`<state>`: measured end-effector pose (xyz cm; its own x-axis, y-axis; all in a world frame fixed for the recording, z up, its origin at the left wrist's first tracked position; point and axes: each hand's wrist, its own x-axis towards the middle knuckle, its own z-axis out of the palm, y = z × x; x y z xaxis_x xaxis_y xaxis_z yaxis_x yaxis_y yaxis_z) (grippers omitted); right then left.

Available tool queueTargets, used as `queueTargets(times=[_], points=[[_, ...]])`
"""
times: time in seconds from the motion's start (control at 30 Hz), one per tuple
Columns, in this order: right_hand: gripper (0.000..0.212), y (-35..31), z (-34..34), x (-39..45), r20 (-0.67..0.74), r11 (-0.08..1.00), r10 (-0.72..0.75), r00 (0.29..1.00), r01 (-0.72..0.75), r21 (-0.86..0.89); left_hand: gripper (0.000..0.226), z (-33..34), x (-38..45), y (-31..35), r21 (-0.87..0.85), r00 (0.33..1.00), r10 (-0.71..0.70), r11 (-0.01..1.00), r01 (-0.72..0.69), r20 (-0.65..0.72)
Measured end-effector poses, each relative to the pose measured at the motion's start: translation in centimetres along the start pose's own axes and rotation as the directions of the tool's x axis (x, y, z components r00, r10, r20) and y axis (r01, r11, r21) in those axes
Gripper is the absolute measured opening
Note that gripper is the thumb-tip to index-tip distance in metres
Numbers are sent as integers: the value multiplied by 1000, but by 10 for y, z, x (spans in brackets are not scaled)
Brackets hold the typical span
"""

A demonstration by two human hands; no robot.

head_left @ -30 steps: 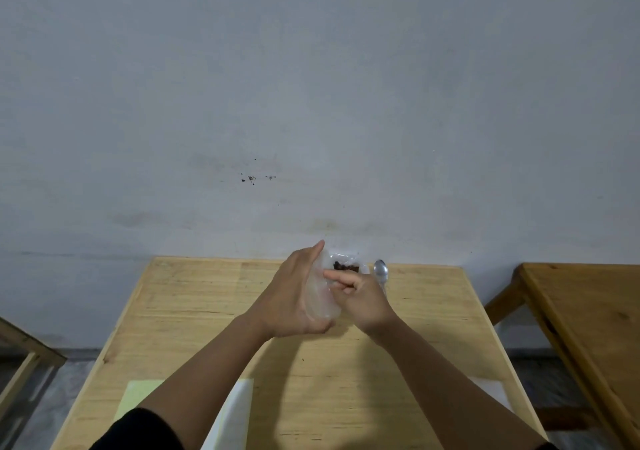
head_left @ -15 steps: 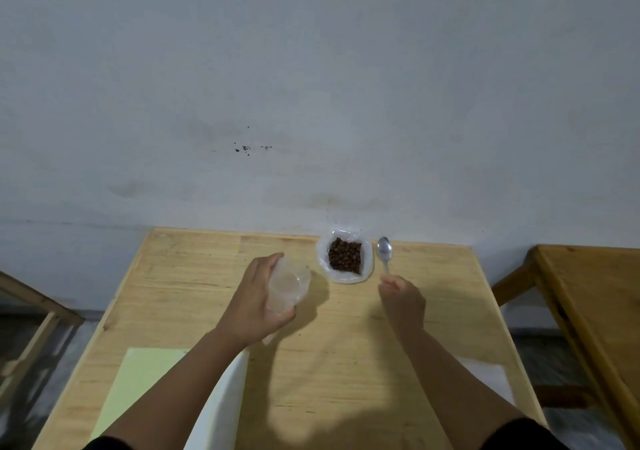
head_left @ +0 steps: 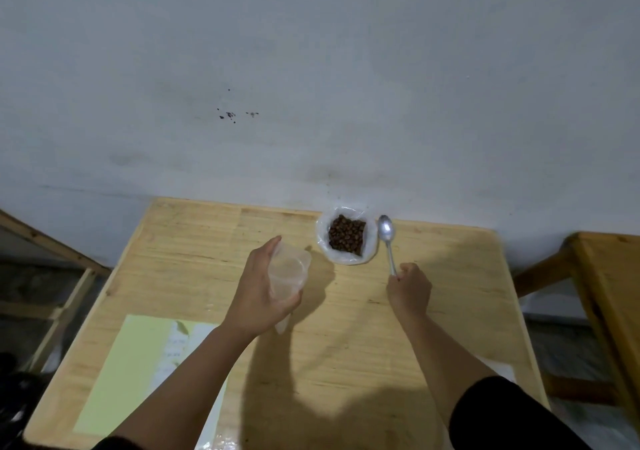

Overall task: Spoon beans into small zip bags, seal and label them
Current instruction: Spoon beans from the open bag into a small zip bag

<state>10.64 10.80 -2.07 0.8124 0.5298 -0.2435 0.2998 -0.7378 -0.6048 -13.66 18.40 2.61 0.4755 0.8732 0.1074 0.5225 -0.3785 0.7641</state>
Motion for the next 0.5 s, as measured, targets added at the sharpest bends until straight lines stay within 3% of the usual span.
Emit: queueTargets(times=[0.13, 0.3, 0.5], points=[[21, 0, 0, 7, 11, 998, 58, 998, -58, 21, 95, 6, 8, -2, -24, 999, -32, 999, 32, 11], [18, -1, -10, -6, -185, 948, 192, 964, -134, 288, 95, 15, 22, -10, -53, 997, -31, 998, 35, 70], [20, -20, -29, -39, -386, 897, 138, 912, 50, 439, 94, 23, 37, -20, -92, 993, 6, 996, 4, 115]])
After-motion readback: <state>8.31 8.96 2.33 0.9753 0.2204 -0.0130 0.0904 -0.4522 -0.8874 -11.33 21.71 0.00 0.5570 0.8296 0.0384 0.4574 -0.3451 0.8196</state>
